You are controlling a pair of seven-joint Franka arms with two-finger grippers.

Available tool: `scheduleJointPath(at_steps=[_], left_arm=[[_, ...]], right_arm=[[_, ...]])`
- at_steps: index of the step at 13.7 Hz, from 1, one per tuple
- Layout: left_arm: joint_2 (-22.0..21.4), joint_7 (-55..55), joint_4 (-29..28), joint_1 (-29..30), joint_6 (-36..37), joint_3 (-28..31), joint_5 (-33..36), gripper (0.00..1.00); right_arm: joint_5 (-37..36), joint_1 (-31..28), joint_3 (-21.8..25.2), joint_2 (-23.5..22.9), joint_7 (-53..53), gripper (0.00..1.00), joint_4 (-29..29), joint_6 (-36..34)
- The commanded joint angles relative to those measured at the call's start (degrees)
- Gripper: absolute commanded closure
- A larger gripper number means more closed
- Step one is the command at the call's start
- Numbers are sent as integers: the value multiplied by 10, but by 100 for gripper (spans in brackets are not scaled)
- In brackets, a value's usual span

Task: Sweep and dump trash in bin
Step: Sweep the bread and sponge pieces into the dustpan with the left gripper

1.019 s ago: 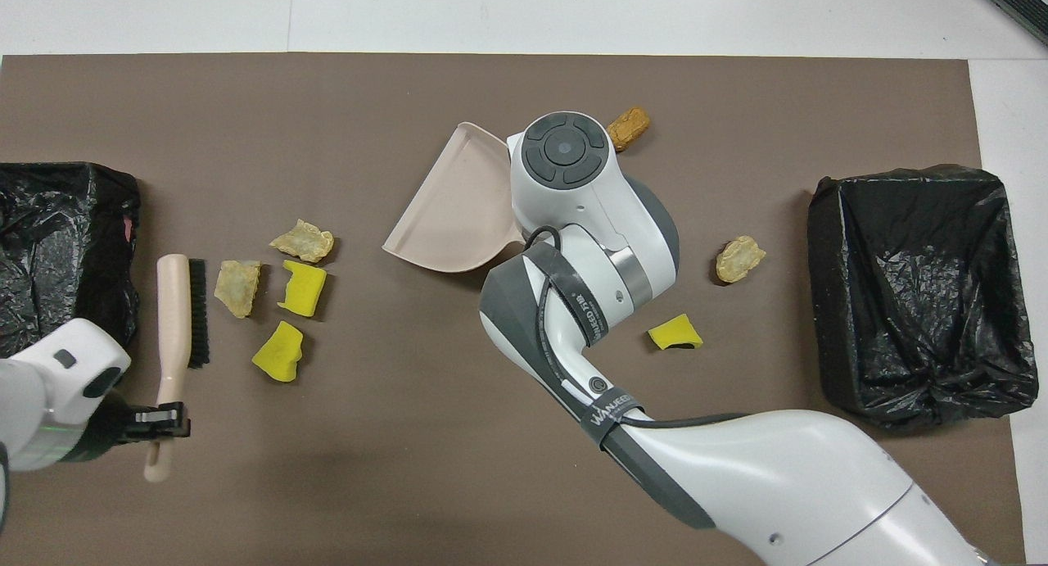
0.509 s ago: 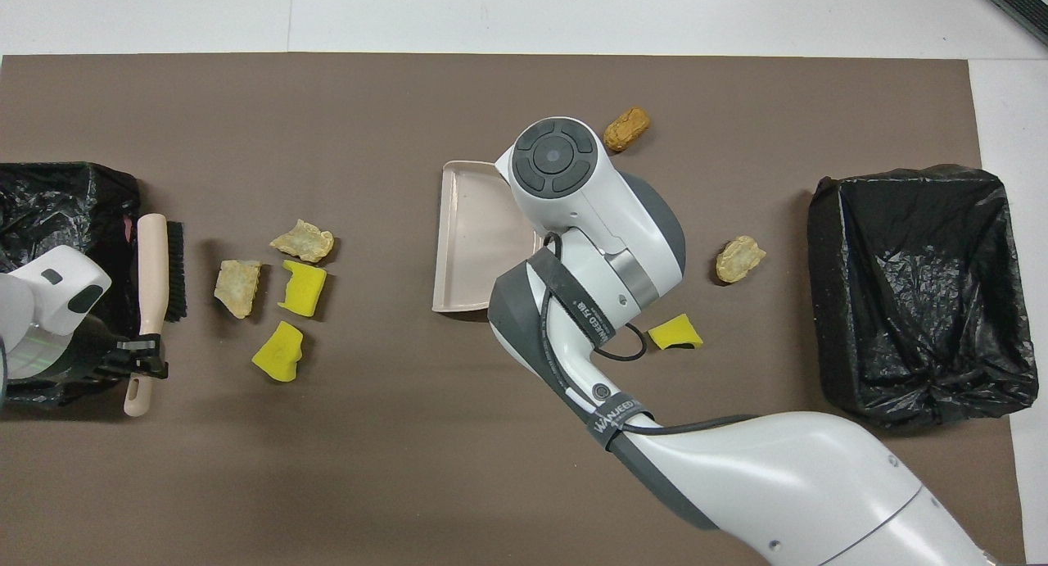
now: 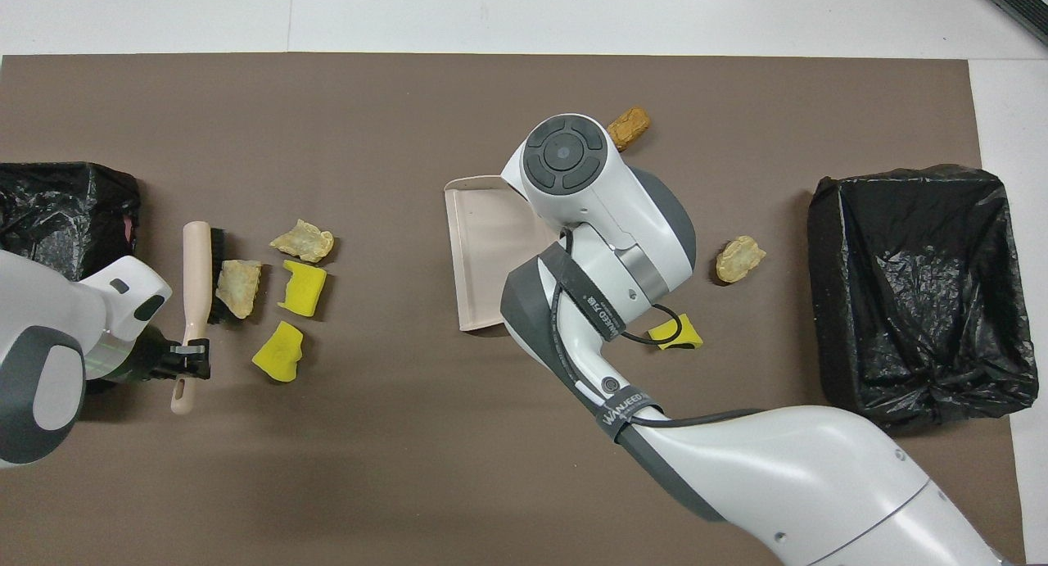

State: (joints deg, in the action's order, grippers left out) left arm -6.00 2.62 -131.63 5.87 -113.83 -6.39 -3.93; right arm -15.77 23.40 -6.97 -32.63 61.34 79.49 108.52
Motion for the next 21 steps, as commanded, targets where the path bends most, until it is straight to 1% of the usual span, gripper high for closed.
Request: scheduleJointPath(at_steps=[1,3,5,6,8,11,14,17,18,19,21], left_arm=[[15,37,-5,-47,-40,5,-17,100],[20,42,-5,-78,-54,5,-41,100],[20,43,-5,-114,-65,5,-59,100],[21,47,-4,-135,-75,5,-77,100],[39,67,-3,-190,-110,5,-92,100],[41,65,2,-241,-129,4,-149,100],[42,64,8,-290,-145,4,-193,100],[42,65,23,-295,-137,4,-213,100],[33,70,29,-289,-121,6,-216,100],[20,93,33,-278,-90,10,-217,100],[-10,184,37,-236,-39,11,-209,100]], right_arm=[[-9,-6,-5,5,27,100,13,6],[0,-6,-5,1,18,100,10,4],[4,-6,-6,-1,-22,100,10,6],[9,-6,-5,-2,-31,100,10,7],[23,-7,-5,-2,-50,100,9,8],[35,-7,-5,-4,-112,100,13,20],[38,-7,-6,-7,-123,100,15,30],[43,-7,-5,-8,-125,100,15,34],[43,-7,-6,-8,-125,100,15,41],[43,-8,-5,-8,-125,100,16,45],[43,-8,-5,-8,-125,100,16,51]])
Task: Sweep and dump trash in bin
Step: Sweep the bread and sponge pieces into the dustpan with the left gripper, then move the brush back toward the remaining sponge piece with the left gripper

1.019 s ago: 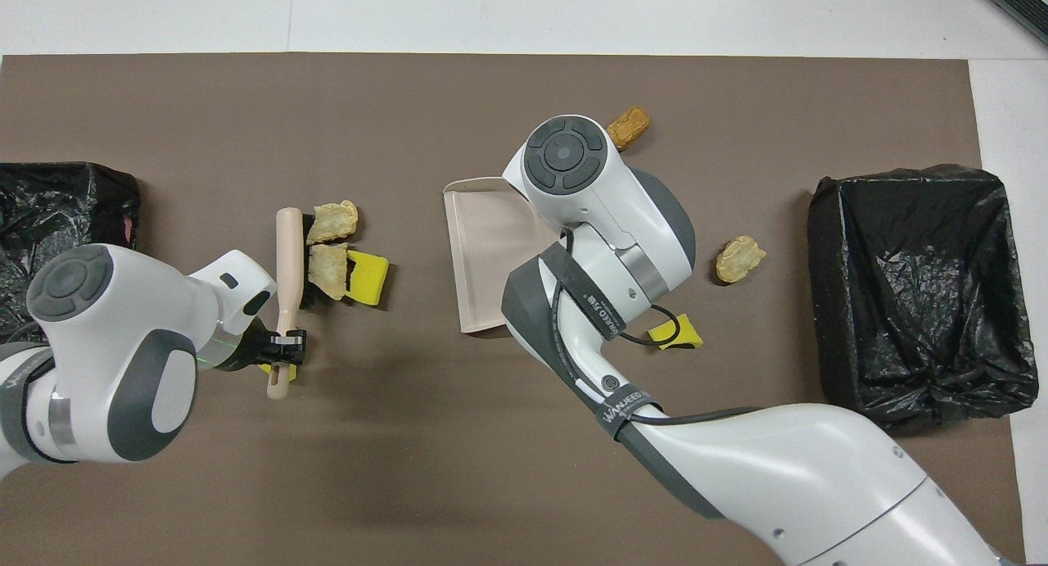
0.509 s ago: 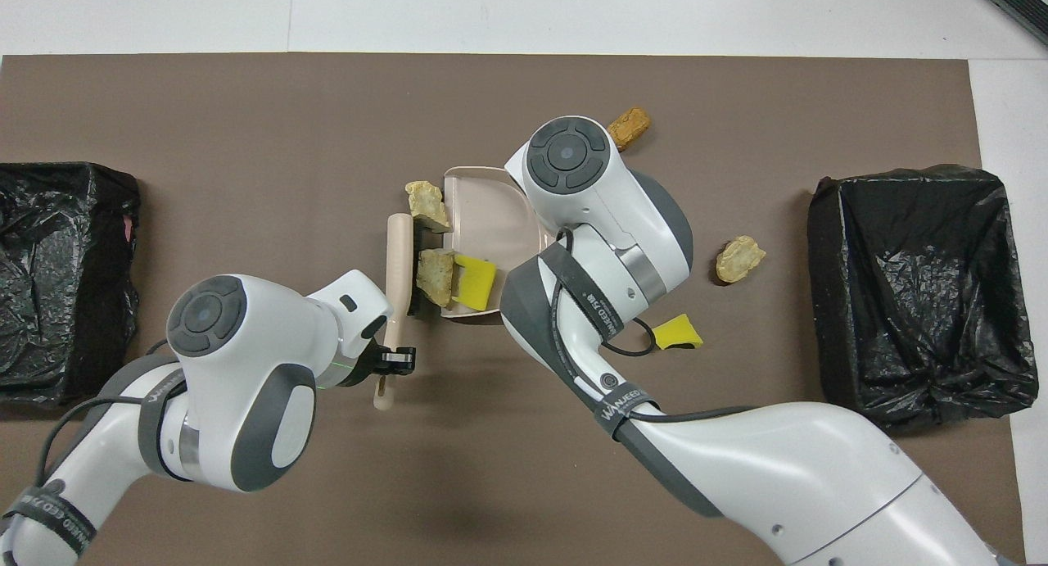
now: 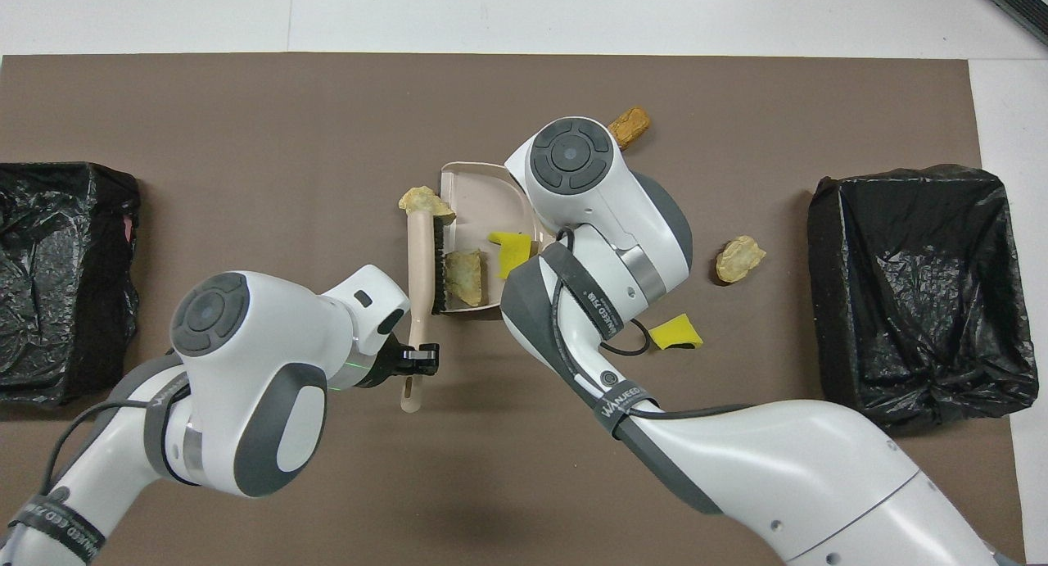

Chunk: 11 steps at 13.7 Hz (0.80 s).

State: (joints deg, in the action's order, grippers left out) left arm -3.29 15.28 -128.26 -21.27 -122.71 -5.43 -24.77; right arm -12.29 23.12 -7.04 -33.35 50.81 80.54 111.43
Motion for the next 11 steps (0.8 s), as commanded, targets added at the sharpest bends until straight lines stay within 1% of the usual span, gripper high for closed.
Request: scheduleJointPath(at_steps=[1,2,3,4,5,6,7,8,9,10,11], left_arm=[[-50,95,3,58,85,5,7,100],[-65,139,5,84,129,5,37,100],[-71,196,4,98,158,4,77,100],[-79,249,-1,112,178,4,102,100],[-82,274,-3,140,194,4,112,100],[-94,282,-17,154,209,4,118,100],[-121,286,-52,168,215,4,134,100],[-155,287,-95,184,205,3,144,100],[-180,285,-126,194,200,2,148,100],[-192,284,-142,196,194,2,149,100],[-192,283,-145,187,187,1,149,100]], right_arm=[[8,-5,-4,0,-19,100,6,24],[7,-4,-4,0,-19,100,6,25],[7,-4,-4,0,-19,100,6,25],[6,-4,-5,0,-19,100,6,25],[6,-2,-4,0,-12,100,6,25],[6,-1,-5,0,-11,100,7,25],[6,1,-5,0,-5,100,7,24],[6,3,-5,0,3,100,8,24],[6,5,-5,2,12,100,13,25],[6,6,-5,5,24,100,16,25],[6,7,-6,7,37,100,22,25]])
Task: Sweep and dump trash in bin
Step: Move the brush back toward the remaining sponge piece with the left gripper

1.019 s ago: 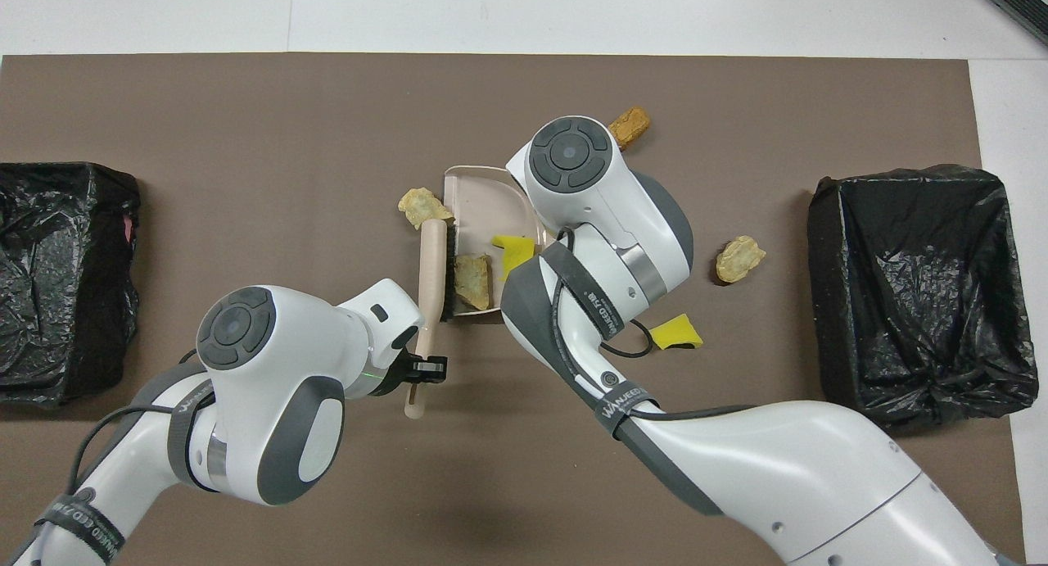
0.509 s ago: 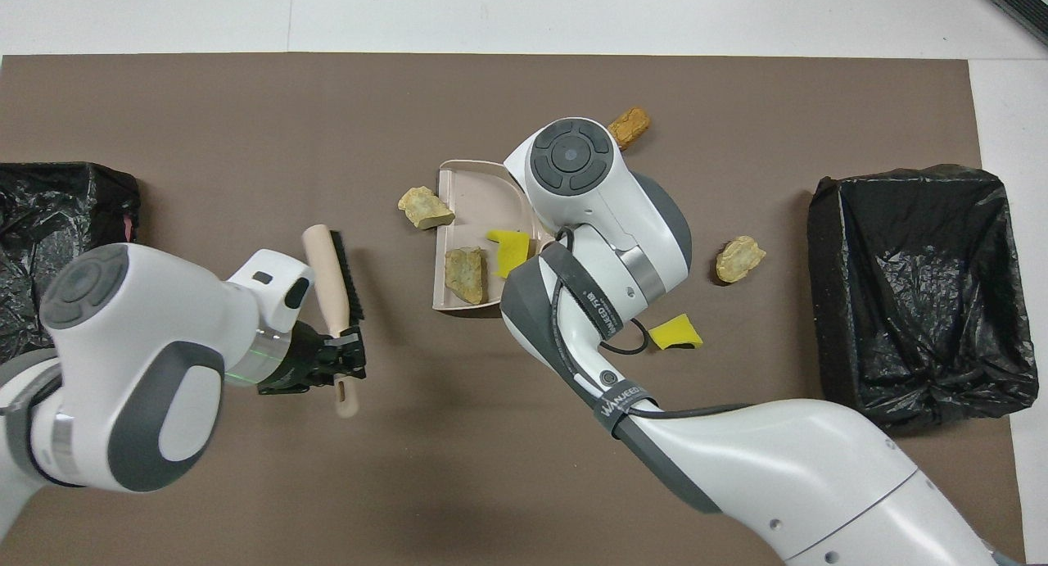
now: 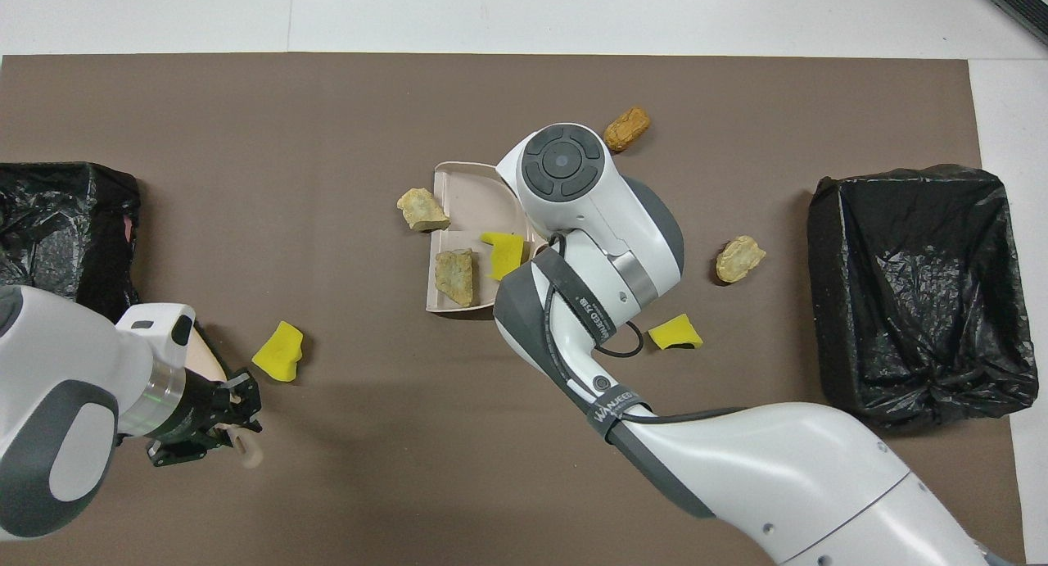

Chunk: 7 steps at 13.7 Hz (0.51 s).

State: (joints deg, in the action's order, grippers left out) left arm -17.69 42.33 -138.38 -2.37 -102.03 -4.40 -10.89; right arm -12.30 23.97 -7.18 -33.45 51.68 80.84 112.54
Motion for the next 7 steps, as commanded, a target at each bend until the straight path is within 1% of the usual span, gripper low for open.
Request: scheduleJointPath(at_steps=[1,3,5,7], left_arm=[[-46,15,-50,-7,-27,-18,11,100],[-46,31,-97,-41,-73,-40,11,100],[-32,54,-102,-73,-119,-42,10,100],[-18,40,-97,-85,-150,-42,10,100]], right_arm=[[6,-1,-5,10,30,100,23,14],[8,-3,-5,11,28,100,29,20],[8,-6,-5,12,24,100,34,21],[8,-6,-5,13,24,100,36,20]])
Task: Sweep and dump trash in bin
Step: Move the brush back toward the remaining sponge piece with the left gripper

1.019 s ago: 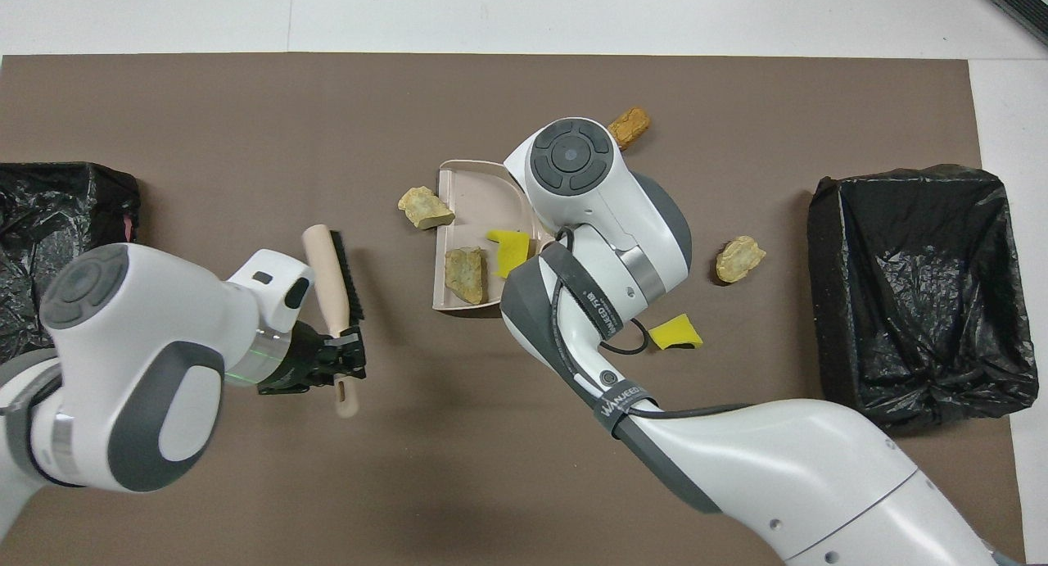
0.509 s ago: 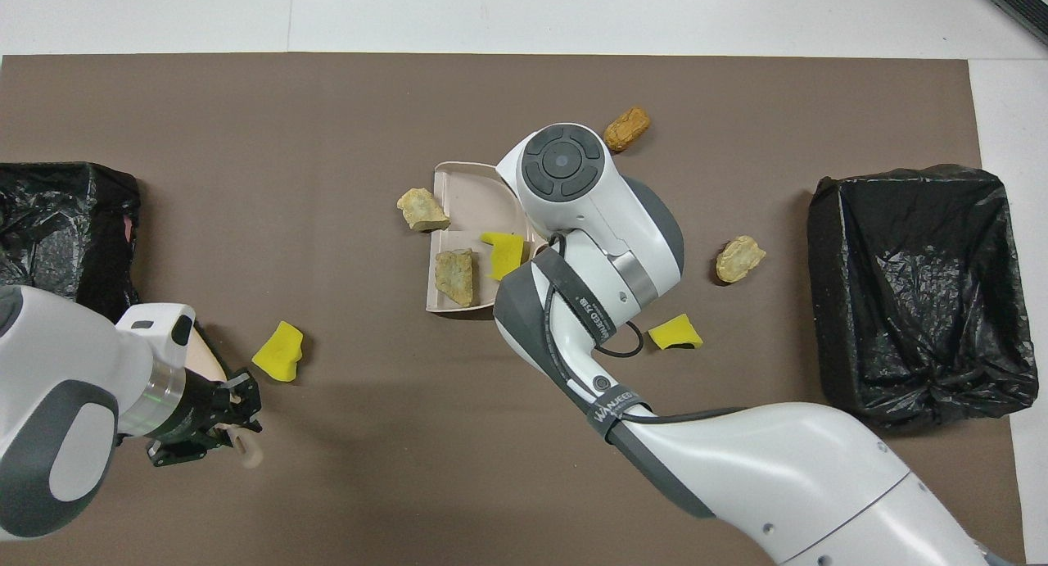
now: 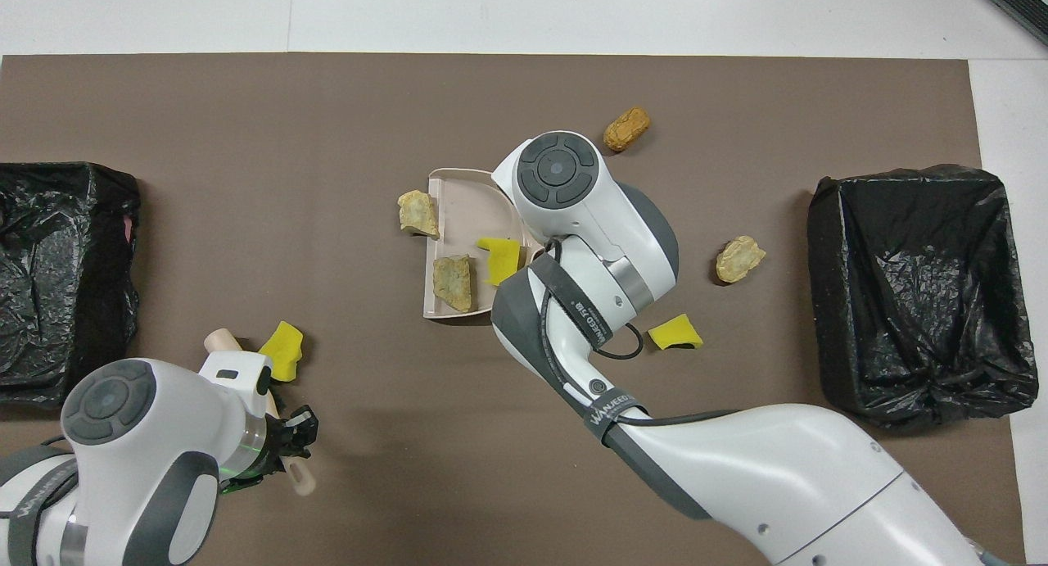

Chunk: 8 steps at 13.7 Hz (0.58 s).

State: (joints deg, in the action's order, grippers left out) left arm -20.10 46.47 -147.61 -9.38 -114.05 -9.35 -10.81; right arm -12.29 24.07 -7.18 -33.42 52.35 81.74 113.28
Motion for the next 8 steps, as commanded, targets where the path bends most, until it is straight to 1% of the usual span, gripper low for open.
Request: scheduleJointPath(at_steps=[1,3,4,7,8], left_arm=[[20,-11,-1,-21,-48,7,8,100],[57,-37,16,-44,-81,7,3,100],[68,-67,30,-49,-88,7,-3,100],[112,-145,88,-65,-91,7,-44,100],[136,-157,106,-80,-93,7,-56,100]], right_arm=[[8,-7,-5,13,16,100,27,12],[8,-7,-5,13,7,100,27,13],[8,-7,-5,13,4,100,27,13],[8,-6,-5,13,2,100,27,14],[8,-6,-5,13,2,100,27,14]])
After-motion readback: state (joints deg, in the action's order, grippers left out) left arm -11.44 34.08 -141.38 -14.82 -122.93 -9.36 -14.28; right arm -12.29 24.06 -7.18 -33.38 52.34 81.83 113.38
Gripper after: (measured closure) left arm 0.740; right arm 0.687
